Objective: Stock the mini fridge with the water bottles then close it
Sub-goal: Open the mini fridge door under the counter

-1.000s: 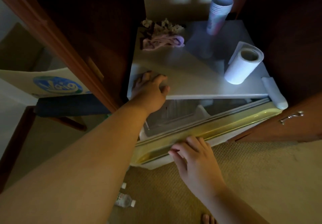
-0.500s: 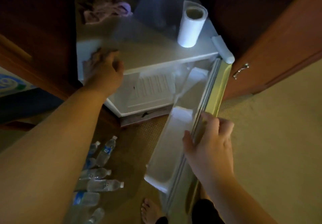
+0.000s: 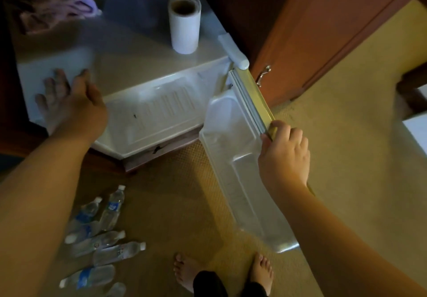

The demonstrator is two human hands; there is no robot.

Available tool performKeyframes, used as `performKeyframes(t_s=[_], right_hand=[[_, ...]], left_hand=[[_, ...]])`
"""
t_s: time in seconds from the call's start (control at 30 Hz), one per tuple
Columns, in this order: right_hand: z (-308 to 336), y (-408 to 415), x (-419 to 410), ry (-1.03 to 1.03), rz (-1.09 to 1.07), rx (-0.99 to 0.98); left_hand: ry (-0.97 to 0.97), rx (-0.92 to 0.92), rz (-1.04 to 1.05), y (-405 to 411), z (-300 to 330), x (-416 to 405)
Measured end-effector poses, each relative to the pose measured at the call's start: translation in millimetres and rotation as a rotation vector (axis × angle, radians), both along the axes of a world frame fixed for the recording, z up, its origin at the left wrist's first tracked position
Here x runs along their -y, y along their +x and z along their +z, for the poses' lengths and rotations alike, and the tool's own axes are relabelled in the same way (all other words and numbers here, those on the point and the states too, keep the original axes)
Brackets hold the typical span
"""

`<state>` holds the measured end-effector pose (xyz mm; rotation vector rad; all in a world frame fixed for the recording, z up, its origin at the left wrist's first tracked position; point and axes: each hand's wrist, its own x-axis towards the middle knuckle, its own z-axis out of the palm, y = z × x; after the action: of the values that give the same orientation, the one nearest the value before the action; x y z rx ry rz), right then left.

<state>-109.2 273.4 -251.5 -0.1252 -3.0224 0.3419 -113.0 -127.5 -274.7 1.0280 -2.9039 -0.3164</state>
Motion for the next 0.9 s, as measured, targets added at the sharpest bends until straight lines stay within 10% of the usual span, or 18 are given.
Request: performKeyframes(t_s=[0.9], right_hand=[[14.8,-122.6,-87.1,0.012,0.098,0.166]], left_hand=[[0.067,-0.023,-0.011,-0.8,-7.7,10.1]])
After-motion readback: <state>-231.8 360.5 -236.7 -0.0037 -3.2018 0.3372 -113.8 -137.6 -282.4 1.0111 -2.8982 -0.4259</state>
